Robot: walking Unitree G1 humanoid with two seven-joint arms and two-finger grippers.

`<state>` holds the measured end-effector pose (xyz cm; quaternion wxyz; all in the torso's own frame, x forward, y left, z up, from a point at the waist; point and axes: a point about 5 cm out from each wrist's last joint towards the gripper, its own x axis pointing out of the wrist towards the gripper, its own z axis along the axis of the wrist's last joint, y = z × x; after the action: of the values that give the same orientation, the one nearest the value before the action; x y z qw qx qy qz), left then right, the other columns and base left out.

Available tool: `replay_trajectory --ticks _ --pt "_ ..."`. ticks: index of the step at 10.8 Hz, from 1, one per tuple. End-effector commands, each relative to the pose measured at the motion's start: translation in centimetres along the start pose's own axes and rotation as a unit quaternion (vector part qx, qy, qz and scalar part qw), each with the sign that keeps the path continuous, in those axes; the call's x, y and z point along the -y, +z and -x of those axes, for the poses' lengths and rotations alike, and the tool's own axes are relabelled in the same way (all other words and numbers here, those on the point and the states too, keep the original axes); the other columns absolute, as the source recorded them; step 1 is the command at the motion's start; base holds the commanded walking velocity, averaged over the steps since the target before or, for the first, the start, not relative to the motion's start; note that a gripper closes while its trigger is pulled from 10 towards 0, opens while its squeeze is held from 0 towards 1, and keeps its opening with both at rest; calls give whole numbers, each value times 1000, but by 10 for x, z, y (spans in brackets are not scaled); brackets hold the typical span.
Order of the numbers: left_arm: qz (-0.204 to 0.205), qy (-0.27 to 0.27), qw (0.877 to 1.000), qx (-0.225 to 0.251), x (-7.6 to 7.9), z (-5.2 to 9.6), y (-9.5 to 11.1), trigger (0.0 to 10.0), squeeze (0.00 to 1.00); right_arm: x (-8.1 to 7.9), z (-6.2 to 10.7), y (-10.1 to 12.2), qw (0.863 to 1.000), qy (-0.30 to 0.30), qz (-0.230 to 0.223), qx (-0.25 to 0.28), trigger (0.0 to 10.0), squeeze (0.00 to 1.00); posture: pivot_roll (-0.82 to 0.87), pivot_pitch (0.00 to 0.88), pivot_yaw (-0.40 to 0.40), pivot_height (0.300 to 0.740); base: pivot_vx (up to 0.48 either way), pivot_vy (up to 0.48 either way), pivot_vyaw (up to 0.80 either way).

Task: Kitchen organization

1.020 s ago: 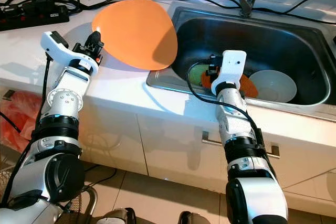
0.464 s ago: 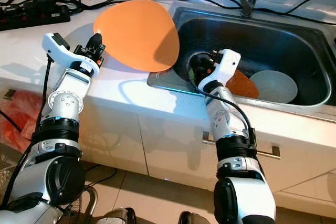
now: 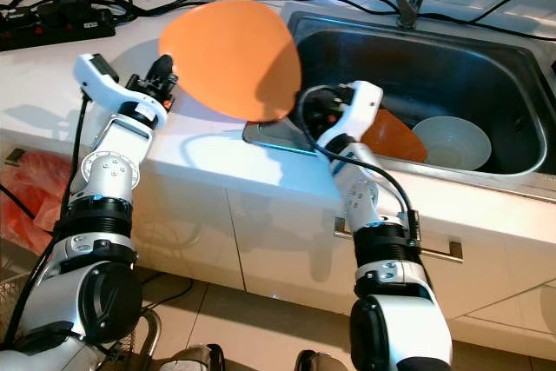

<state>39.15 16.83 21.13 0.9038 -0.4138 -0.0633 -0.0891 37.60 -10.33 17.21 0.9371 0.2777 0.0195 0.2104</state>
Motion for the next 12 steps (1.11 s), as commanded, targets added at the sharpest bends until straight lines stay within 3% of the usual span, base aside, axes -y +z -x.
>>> replay_trajectory --ticks 1,4,6,8,9,11,12 --pt "3 -32 999 4 11 -1 1 10000 0 1 2 -7 1000 -1 -8 -15 10000 0 48 96 -42 740 0 0 0" --pt "2 -69 998 -7 19 3 -3 10000 0 2 2 -8 1000 -9 -5 -24 10000 0 52 99 -47 740 0 0 0" --pt "2 -71 997 -6 19 5 -4 10000 0 12 3 -4 998 -54 3 -13 10000 0 53 97 -48 740 0 0 0" --pt "1 -71 997 -7 18 7 -4 10000 0 24 4 0 994 -102 43 -13 10000 0 53 97 -48 740 0 0 0" --pt "0 -68 998 -8 17 9 -5 10000 0 27 4 8 991 -114 64 8 10000 1000 54 91 -52 740 0 0 0" --pt "1 -66 998 -8 15 10 -6 10000 0 26 2 23 990 -122 64 41 10000 1000 54 89 -54 740 0 0 0" --pt "2 -64 998 -9 15 11 -7 10000 0 27 1 26 989 -125 64 47 10000 0 53 85 -55 740 0 0 0"
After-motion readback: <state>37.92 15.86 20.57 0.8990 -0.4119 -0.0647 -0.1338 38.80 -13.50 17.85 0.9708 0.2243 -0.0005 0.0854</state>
